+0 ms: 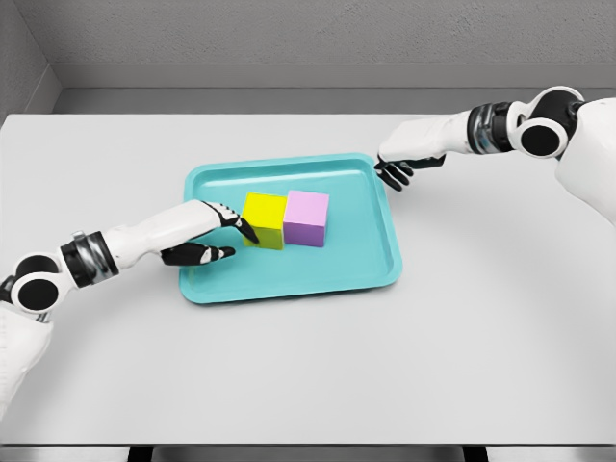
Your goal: Push two cubes
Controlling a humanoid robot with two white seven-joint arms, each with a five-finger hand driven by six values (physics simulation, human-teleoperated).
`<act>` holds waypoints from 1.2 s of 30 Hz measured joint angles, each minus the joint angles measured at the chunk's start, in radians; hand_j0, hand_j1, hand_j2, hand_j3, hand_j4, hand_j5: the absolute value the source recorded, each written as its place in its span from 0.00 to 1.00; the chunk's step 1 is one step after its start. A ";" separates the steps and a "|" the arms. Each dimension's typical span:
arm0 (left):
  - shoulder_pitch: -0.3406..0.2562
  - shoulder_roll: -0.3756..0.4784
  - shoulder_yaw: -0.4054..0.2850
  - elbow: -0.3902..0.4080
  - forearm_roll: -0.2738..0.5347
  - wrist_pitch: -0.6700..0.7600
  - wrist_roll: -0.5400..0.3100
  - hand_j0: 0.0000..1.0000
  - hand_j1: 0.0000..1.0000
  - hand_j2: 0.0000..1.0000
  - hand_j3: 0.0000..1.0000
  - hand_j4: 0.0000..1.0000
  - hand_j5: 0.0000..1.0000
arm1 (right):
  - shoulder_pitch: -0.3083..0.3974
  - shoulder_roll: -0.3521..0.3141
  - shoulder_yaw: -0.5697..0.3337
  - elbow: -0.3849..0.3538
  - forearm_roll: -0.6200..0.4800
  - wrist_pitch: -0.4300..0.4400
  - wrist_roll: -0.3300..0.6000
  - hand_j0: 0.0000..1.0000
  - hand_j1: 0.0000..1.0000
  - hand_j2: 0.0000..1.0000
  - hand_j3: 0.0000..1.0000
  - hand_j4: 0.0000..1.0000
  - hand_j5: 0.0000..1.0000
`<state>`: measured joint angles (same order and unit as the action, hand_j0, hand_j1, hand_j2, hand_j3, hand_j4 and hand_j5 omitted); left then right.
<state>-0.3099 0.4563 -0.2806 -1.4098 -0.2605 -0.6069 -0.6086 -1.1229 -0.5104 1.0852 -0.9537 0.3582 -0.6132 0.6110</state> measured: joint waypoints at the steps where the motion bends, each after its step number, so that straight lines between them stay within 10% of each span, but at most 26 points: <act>1: 0.000 -0.003 0.001 0.003 0.006 0.002 0.001 0.59 0.59 0.59 0.59 0.59 0.59 | 0.000 0.001 0.000 0.000 0.000 0.000 0.000 0.17 0.17 0.17 0.17 0.17 0.17; 36: -0.038 -0.042 -0.009 0.072 0.044 0.016 0.004 0.59 0.59 0.59 0.59 0.59 0.59 | -0.003 -0.003 0.025 -0.020 0.000 0.000 0.000 0.19 0.19 0.19 0.19 0.19 0.19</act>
<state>-0.3482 0.4144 -0.2891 -1.3380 -0.2162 -0.5907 -0.6046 -1.1259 -0.5132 1.1106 -0.9738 0.3585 -0.6132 0.6110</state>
